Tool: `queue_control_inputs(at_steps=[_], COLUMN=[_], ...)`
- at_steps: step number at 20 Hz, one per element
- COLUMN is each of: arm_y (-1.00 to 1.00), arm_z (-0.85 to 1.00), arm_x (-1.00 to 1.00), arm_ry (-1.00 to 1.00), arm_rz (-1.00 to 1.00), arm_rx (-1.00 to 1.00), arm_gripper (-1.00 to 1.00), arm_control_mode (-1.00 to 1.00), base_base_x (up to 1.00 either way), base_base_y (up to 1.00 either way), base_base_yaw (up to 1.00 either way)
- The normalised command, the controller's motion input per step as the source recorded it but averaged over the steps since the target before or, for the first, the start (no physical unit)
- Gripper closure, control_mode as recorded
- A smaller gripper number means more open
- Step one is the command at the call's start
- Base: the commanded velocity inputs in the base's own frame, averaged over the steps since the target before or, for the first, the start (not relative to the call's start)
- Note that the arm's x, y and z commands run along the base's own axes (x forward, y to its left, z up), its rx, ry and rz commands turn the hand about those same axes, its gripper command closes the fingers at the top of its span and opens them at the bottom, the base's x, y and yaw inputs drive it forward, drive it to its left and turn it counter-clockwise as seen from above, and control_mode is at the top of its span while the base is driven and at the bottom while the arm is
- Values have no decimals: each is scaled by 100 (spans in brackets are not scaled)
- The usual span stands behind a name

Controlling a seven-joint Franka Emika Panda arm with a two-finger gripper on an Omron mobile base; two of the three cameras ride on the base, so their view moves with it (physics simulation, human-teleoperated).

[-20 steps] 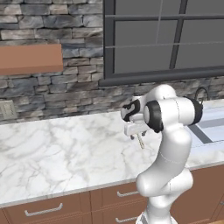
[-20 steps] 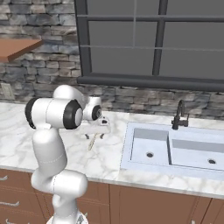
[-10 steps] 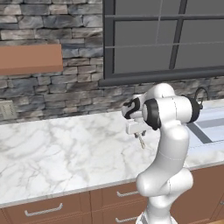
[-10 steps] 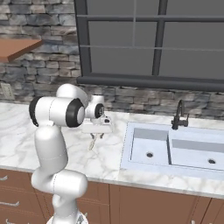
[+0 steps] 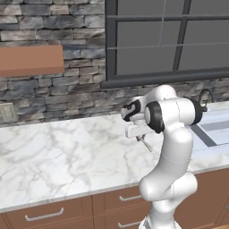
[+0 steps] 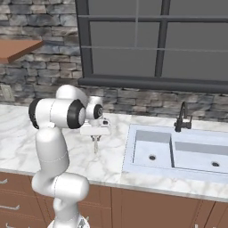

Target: Grab the spray bottle from the cabinet, then place it next to the cutting board for sanitizing. Then grab the dish brush from the countertop next to the sink and place it next to the cutting board.

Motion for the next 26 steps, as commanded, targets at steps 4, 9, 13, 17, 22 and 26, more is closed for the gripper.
queue_control_inputs(at_steps=[4, 9, 13, 17, 22, 26], arm_y=[17, 5, 16, 11, 0, 0], arm_z=[2, 36, 37, 57, 41, 45], arm_x=[-26, -42, -33, -42, -46, -39], arm_ry=[0, -17, -40, -53, -52, -34], arm_rz=[12, 11, 15, 16, 13, 5], arm_rx=[5, 3, 6, 7, 10, 10], arm_gripper=[100, 100, 100, 100, 100, 100], arm_control_mode=[-100, -100, -100, -100, -100, 100], base_base_x=[0, 0, 0, 0, 0, -14], base_base_y=[0, 0, 0, 0, 0, 0], base_base_yaw=[0, 0, 0, 0, 0, 1])
